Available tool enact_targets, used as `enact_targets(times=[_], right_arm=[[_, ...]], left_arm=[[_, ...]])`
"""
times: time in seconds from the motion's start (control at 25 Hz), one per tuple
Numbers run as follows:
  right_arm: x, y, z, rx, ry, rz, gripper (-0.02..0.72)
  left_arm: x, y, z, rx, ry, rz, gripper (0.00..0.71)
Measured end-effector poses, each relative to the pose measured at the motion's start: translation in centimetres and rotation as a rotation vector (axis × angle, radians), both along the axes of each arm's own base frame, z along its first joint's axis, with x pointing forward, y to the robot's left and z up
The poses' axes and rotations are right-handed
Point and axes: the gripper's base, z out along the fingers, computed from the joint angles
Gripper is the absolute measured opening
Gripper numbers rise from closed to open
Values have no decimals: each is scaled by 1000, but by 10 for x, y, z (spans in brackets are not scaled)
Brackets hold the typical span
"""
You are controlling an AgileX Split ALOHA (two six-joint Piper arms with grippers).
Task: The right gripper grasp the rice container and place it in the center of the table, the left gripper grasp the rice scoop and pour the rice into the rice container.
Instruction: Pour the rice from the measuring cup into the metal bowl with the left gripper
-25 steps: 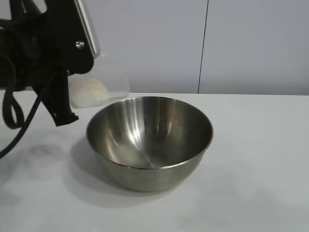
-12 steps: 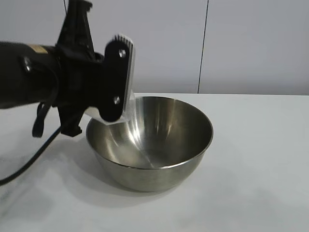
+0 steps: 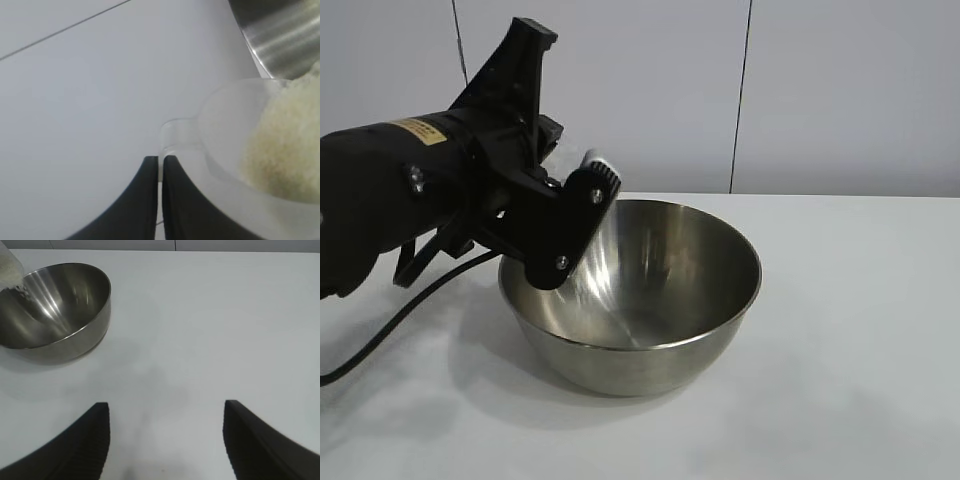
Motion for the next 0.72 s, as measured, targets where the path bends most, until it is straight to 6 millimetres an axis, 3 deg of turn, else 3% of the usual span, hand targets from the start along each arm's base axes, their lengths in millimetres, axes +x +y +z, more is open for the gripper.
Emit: enact_targets(times=[0.48,0.64,0.72], right_arm=[[0,0,0,0,0,0,452],[0,0,0,0,0,0,452],[0,0,0,0,0,0,452]], left_arm=[[-14,-18,-3,224,-54,-146,9],[-12,-15,-3,196,-31,-96,9],[-9,-13,1,68,-4,-37,9]])
